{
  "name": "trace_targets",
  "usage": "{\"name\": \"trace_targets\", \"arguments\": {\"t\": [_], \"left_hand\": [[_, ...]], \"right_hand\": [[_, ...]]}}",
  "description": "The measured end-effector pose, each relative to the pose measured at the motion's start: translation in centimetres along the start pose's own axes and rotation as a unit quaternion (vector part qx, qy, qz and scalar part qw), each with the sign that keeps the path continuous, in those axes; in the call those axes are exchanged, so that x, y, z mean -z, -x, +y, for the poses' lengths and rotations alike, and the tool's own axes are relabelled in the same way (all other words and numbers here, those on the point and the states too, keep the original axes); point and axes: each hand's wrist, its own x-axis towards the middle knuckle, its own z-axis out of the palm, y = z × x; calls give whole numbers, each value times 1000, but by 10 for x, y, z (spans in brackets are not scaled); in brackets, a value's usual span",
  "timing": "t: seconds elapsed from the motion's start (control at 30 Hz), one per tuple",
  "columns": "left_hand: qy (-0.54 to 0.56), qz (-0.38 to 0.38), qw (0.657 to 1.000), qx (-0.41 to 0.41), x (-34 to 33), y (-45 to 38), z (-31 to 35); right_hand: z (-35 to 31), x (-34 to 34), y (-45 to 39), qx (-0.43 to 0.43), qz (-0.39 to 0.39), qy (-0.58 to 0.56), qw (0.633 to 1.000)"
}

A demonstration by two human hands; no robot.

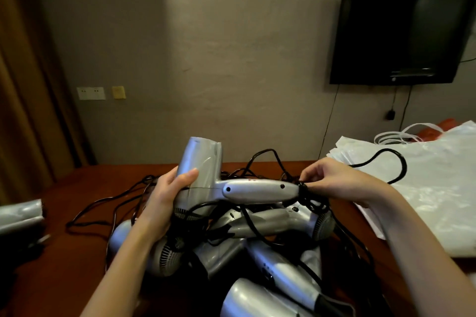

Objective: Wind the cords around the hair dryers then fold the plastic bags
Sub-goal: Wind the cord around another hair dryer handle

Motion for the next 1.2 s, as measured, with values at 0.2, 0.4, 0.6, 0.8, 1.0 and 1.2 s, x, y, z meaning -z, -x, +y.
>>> {"name": "trace_targets", "arguments": {"t": [0.2,0.4,0.6,0.8,1.0,1.2], "left_hand": [[-43,15,998,-38,-4,1,-2],[-54,58,994,-71,-5,2,-3],[-45,89,993,-67,-4,5,-4],[5,138,990,-41,-1,2,-6],[66,174,982,-22,1,-2,-6],[96,157,983,-4,4,-4,-6]], "right_hand": [[-13,3,2,54,42,-67,995],[-33,9,14,79,61,-68,993],[-39,2,17,79,-1,-41,996],[-38,-10,6,22,0,-131,991],[-31,-16,6,83,-71,-163,980],[-31,-26,-5,135,-93,-92,982]]}}
